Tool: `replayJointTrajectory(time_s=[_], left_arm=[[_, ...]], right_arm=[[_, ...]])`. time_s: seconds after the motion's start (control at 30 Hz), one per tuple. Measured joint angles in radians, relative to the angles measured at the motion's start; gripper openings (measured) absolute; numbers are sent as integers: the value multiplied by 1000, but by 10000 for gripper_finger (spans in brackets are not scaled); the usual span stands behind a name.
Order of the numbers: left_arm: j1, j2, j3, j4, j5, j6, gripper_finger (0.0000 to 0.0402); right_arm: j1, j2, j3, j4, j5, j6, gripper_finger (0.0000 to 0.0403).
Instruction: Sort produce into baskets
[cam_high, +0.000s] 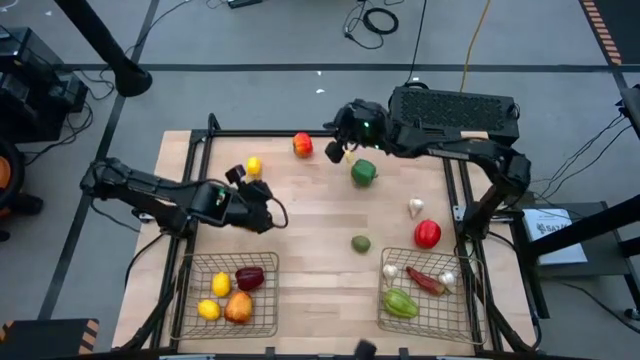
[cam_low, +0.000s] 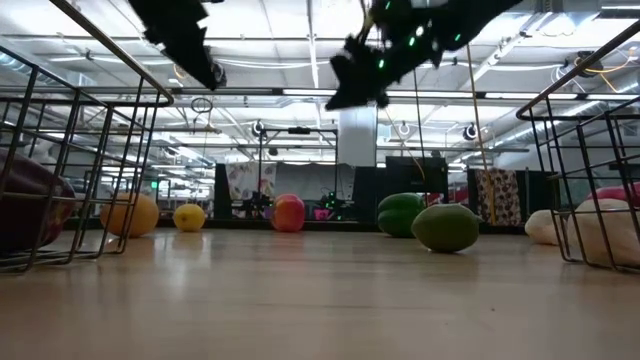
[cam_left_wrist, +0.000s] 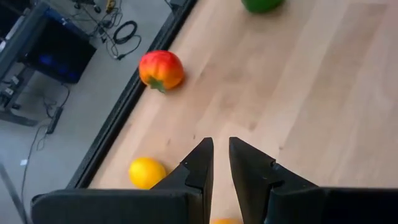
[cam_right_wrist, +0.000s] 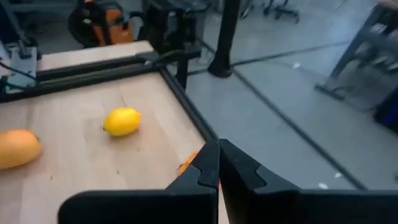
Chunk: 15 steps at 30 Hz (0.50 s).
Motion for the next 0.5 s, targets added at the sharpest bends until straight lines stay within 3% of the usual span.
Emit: replayJointTrajectory(time_s=[0.3, 0.5], left_arm=[[-62, 4, -64, 21, 45, -65, 61], [-89, 4, -85, 26, 67, -83, 61]], right_arm=[[-110, 312, 161, 0, -147, 37, 1], [-121, 507, 400, -153, -178, 44, 1]])
